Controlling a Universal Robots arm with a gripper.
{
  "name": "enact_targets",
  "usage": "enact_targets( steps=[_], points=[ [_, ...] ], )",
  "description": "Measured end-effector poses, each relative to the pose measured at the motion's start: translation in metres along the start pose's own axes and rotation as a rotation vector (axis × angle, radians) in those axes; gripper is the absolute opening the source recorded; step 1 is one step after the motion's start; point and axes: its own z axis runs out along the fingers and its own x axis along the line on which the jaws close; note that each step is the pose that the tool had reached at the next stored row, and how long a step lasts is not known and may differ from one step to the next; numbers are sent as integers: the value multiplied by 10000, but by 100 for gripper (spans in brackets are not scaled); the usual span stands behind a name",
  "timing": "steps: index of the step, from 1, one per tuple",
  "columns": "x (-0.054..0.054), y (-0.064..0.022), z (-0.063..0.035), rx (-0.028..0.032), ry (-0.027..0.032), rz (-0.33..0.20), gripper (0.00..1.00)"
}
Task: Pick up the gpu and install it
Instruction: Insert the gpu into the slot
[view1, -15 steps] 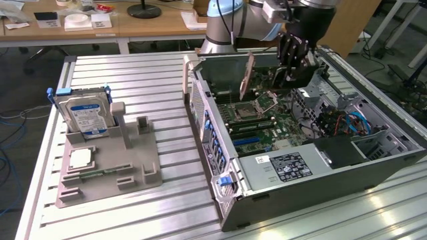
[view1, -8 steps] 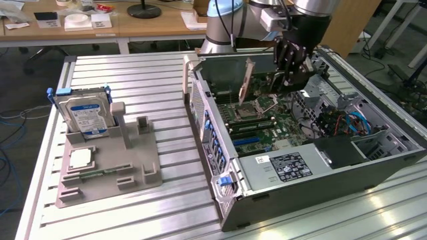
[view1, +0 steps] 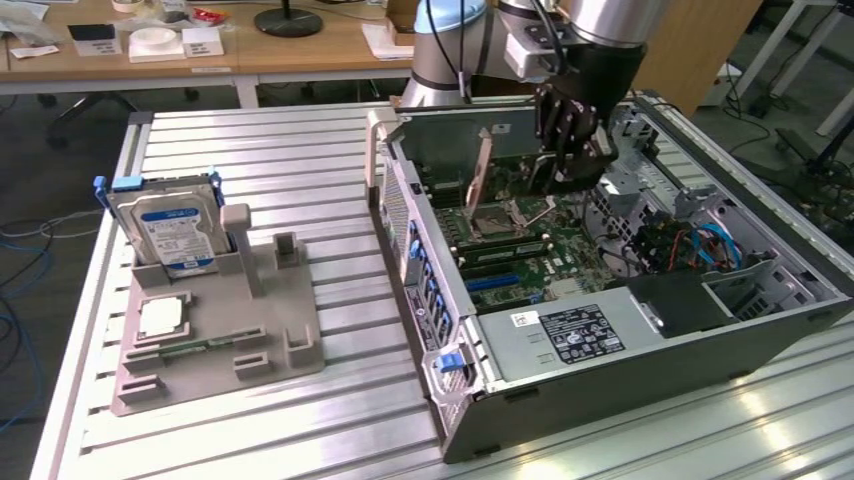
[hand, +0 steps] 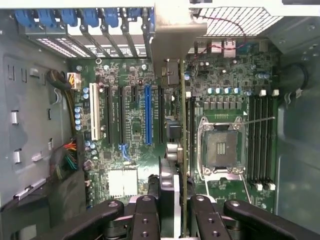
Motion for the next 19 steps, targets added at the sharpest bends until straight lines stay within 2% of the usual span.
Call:
enact_targets(
  steps=[4,8,15,19],
  points=[
    [23,6,60,0,0,5,28],
    [27,76,93,-2,5,2,28],
    [74,77,172,-6,10,2,28],
    [81,127,233,-7,20,2,28]
  ],
)
